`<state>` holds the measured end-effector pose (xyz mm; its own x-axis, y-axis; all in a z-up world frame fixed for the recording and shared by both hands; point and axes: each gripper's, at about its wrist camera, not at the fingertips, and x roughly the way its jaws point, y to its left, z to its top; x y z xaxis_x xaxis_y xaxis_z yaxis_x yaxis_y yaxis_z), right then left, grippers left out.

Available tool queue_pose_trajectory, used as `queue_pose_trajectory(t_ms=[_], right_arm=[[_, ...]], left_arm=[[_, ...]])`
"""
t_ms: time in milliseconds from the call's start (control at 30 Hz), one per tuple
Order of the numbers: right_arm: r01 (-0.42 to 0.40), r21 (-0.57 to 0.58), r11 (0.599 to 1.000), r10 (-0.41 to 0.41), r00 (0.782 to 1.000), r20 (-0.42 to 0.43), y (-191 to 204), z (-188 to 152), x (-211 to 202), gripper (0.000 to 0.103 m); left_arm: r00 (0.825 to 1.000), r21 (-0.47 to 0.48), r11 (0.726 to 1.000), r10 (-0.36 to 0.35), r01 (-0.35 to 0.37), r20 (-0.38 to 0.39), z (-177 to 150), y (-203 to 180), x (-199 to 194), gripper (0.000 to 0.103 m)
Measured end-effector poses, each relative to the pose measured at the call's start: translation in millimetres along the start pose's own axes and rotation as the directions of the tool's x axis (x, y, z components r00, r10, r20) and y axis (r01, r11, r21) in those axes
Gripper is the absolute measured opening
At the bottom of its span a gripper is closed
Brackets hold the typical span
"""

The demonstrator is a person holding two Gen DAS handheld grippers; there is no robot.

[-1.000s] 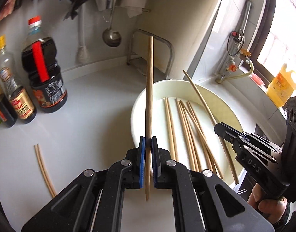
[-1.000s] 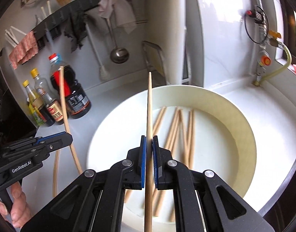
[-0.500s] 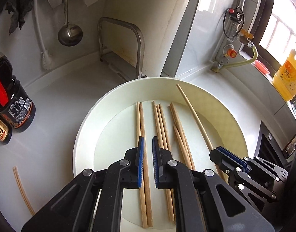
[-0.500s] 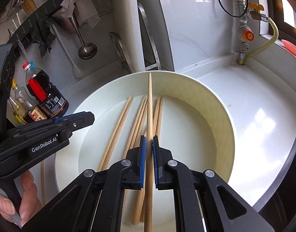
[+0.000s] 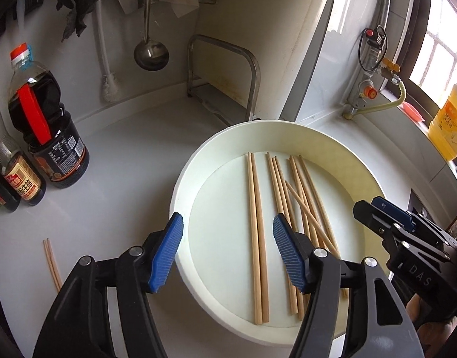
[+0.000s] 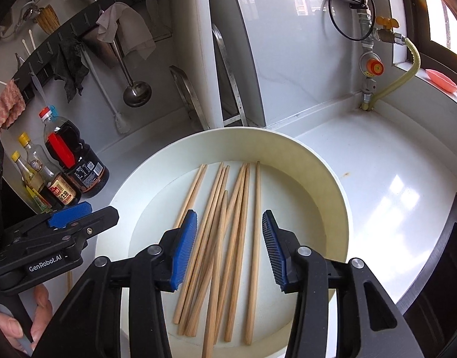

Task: Organize utensils
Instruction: 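Withdraw both open tools from the basin back toward the last two chopsticks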

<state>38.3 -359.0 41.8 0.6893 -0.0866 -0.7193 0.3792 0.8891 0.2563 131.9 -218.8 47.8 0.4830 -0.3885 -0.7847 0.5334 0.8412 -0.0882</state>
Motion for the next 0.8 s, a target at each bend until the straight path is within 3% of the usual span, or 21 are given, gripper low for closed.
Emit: queue_pose_trajectory(t_ms=[300,800], right_arm=[[-0.058,-0.072,0.996,0.058,0.998,0.003,35.0,-4.9,-11.6,0.044],[-0.178,-0.242,0.954,0.177,0.984,-0.028,117.6,-36.0,-19.5,0.052]], left_arm=[[0.995,-0.022,0.996,0.082,-0.081,0.062,-26.3,28.7,-40.0,0.071],[0.969,-0.178,0.965,0.217,-0.194,0.118,-81.2,104.4,-101.2,0.081]])
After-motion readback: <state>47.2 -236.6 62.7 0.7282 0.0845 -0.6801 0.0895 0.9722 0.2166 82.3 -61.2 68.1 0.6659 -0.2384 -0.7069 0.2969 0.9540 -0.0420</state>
